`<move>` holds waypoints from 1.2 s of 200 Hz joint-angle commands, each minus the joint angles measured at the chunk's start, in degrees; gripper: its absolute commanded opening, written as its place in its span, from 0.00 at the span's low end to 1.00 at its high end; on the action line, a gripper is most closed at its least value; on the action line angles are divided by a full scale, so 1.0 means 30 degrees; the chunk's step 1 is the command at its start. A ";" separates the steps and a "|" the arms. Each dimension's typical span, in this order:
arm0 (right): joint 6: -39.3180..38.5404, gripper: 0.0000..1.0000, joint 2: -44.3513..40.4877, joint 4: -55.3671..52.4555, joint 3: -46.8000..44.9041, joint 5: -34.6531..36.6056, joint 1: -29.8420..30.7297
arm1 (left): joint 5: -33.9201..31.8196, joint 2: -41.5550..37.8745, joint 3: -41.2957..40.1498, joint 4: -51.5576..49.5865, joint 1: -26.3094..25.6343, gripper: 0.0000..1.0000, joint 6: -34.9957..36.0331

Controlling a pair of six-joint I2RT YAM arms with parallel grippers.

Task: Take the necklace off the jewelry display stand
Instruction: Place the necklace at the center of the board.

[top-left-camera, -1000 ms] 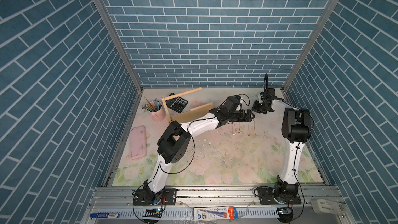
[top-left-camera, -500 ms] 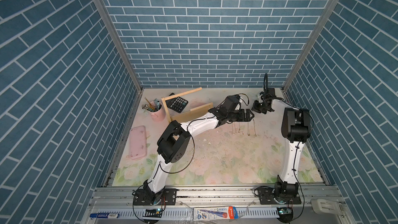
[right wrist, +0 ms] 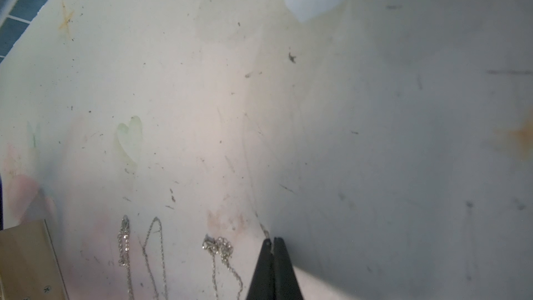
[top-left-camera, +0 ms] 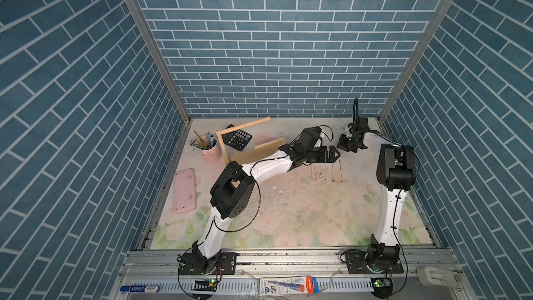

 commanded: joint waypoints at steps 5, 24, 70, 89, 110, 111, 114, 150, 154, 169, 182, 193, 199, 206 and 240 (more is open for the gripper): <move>-0.0225 0.06 0.0308 -0.0608 0.0488 -0.0050 -0.0002 | 0.0284 0.0210 0.0586 0.0043 0.0131 0.99 0.0084; -0.0226 0.09 0.0304 -0.0621 0.0489 -0.0070 -0.0002 | 0.0278 0.0235 0.0607 0.0042 0.0130 0.99 0.0078; -0.0226 0.17 0.0303 -0.0737 0.0684 -0.0070 0.0014 | 0.0331 0.0278 0.0596 0.0035 0.0132 0.99 0.0029; -0.0212 0.19 0.0283 -0.0778 0.0694 -0.0055 -0.0009 | 0.0335 0.0269 0.0622 0.0048 0.0132 0.99 0.0025; -0.0219 0.19 0.0254 -0.0838 0.0701 -0.0041 -0.0006 | 0.0355 0.0270 0.0622 0.0079 0.0132 0.99 0.0033; -0.0222 0.19 0.0254 -0.0837 0.0712 -0.0040 -0.0004 | 0.0355 0.0269 0.0607 0.0076 0.0132 0.99 0.0044; -0.0233 0.20 0.0261 -0.0850 0.0711 -0.0040 -0.0002 | 0.0355 0.0247 0.0602 0.0072 0.0132 0.99 0.0054; -0.0225 0.20 0.0334 -0.1128 0.0798 0.0068 -0.0001 | 0.0350 0.0181 0.0453 0.0144 0.0132 0.99 0.0031; -0.0226 0.20 0.0340 -0.1136 0.0770 0.0076 0.0002 | 0.0333 0.0177 0.0433 0.0181 0.0132 0.99 0.0041; -0.0226 0.20 0.0340 -0.1236 0.0754 0.0262 -0.0001 | 0.0344 0.0166 0.0419 0.0178 0.0132 0.99 0.0002; -0.0219 0.20 0.0336 -0.1436 0.0789 0.0526 0.0006 | 0.0378 0.0153 0.0412 0.0219 0.0132 0.99 -0.0026; -0.0241 0.20 0.0287 -0.1583 0.0809 0.0831 0.0013 | 0.0356 0.0153 0.0373 0.0262 0.0132 0.99 -0.0047; -0.0281 0.20 0.0258 -0.1657 0.0801 0.0964 0.0027 | 0.0388 0.0178 0.0388 0.0295 0.0132 0.99 -0.0088; -0.0354 0.20 0.0206 -0.1742 0.0808 0.1092 0.0066 | 0.0388 0.0183 0.0366 0.0321 0.0128 0.99 -0.0081; -0.0588 0.26 0.0398 -0.2310 0.1173 0.1789 0.0286 | 0.0501 0.0210 0.0126 0.0534 0.0132 0.99 -0.0281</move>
